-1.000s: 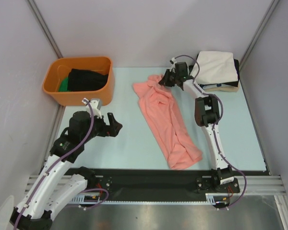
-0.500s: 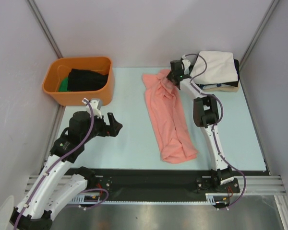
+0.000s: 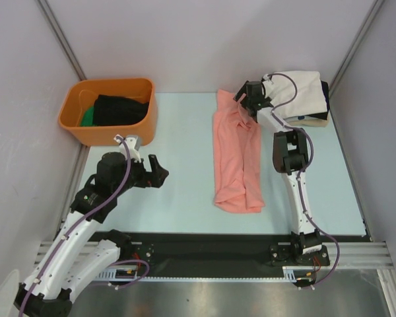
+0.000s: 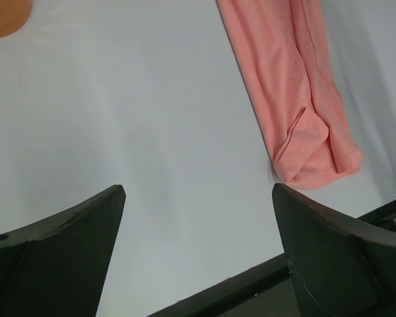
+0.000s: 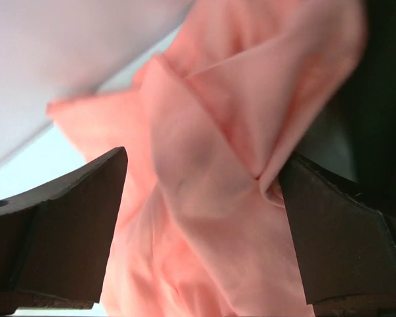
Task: Fold and stack the t-shirts
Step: Fold the tshirt
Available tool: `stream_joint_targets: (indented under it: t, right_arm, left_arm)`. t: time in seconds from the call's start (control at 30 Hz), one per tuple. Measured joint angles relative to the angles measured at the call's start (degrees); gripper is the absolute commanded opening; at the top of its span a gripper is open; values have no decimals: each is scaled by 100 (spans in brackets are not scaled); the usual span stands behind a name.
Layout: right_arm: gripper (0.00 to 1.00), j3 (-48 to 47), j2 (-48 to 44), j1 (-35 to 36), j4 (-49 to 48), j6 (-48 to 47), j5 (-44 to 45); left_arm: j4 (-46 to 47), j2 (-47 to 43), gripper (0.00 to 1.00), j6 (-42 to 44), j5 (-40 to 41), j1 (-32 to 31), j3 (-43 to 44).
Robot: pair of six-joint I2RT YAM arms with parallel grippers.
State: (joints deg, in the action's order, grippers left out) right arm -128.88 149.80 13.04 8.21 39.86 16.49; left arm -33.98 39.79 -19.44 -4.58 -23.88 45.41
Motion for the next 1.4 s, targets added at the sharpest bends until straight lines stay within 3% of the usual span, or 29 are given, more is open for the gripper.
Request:
stream_joint_targets:
  t: [0.23,0.43,0.53,0.73,0.83,0.97,1.17,1.4]
  right_arm:
    - [100,345,-739,125,160,-599,-909]
    - [100,1038,-2636,389,621,-1154,-1010]
    - [100,2155,-4094,597,702,-1257,-907]
    - [100,5838,-7405,1102,984,-1071,-566]
    - [97,7479,-8467,1176,1274,-782,-518]
    - [89,9197,-9567,1320,1915,-306,-656]
    - [78,10129,-10533,1604,2398,264,-835]
    - [70,10655,-10869,1805,2402,616,-905]
  left_arm:
    - [-4,120,100,-101,380,0,0]
    - [201,535,99,-496,468,-39,-90]
    - [437,782,99,-756,437,-199,-286]
    - [1062,1676,97,-1163,439,-879,-501]
    - [1449,2079,94,-1327,435,-1200,-636]
    - [1893,2511,83,-1576,435,-1554,-935]
    - [2551,3077,76,-2055,428,-2240,-1272]
    - [3506,3978,72,-2684,367,-2944,-1360]
